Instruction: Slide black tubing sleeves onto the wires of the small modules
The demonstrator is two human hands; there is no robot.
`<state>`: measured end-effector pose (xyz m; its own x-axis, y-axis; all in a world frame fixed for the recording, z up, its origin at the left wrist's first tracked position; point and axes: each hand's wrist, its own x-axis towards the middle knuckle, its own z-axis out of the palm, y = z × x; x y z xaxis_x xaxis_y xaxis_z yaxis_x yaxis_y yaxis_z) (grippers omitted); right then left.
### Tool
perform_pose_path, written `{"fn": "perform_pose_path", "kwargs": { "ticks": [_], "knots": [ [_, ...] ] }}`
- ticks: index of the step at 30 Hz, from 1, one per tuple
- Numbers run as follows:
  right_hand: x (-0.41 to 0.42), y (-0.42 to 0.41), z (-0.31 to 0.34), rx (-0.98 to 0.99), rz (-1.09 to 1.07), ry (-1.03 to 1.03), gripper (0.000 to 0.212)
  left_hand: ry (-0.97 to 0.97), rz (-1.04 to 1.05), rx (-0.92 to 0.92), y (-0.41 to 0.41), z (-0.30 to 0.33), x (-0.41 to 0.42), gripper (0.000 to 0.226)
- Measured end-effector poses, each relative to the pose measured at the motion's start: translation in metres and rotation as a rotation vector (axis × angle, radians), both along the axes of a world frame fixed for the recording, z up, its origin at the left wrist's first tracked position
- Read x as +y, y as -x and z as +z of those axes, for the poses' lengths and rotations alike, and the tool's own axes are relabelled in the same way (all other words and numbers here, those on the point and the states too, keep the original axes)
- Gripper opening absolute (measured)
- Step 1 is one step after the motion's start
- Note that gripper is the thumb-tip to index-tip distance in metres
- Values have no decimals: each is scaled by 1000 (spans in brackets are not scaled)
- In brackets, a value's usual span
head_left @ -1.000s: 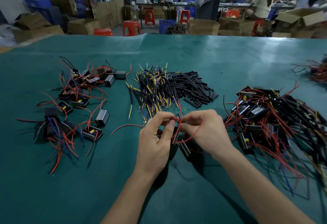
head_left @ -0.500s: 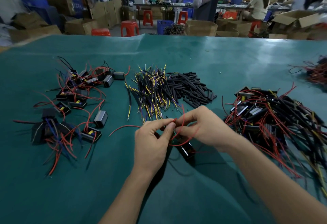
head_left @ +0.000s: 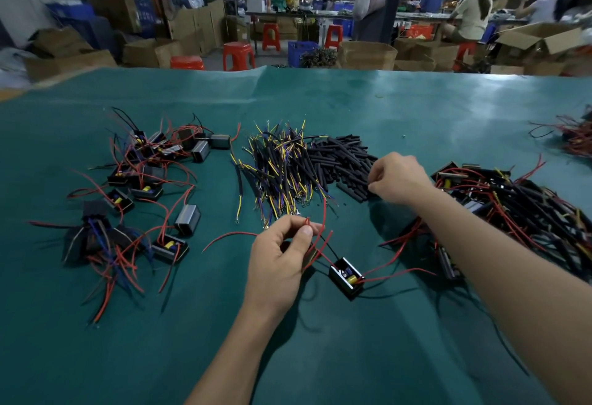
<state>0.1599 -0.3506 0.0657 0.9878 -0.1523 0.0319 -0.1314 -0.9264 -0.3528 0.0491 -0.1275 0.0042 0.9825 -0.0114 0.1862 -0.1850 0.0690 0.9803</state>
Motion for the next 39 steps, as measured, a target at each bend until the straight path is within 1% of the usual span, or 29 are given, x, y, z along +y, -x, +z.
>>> {"fn": "perform_pose_path", "kwargs": {
  "ticks": [3,8,15,20,23,28,33,34,35,38,39],
  "knots": [
    [1,-5,-5,-16,-13,-37,14,25,-31,4,0,1,0,17],
    [5,-6,-11,-33,-30,-51,18,0,-53,-11,1,2,1,15],
    [6,-9,0,46,-43,-45,13,7,-114,29,2,4,4,15],
    [6,-12,-1,92,-108,-103,21,9,-126,31,2,4,5,15],
    [7,-15,-5,118,-154,-207,27,6,-125,16,1,4,5,15],
    [2,-14,-9,122,-181,-307,27,10,-123,22,0,2,5,14],
    [1,-5,4,-4,-180,-400,17,25,-140,23,0,0,4,13],
    [4,0,8,-26,-164,-447,16,18,-141,20,-1,-2,4,14],
    [8,7,11,-30,-138,-541,17,0,-136,19,-1,-3,4,14],
    [29,41,12,-11,29,-905,24,-45,-123,4,-4,-5,3,17],
    [37,53,8,-11,85,-992,25,-38,-126,-5,-4,-5,3,19]
  ]
}}
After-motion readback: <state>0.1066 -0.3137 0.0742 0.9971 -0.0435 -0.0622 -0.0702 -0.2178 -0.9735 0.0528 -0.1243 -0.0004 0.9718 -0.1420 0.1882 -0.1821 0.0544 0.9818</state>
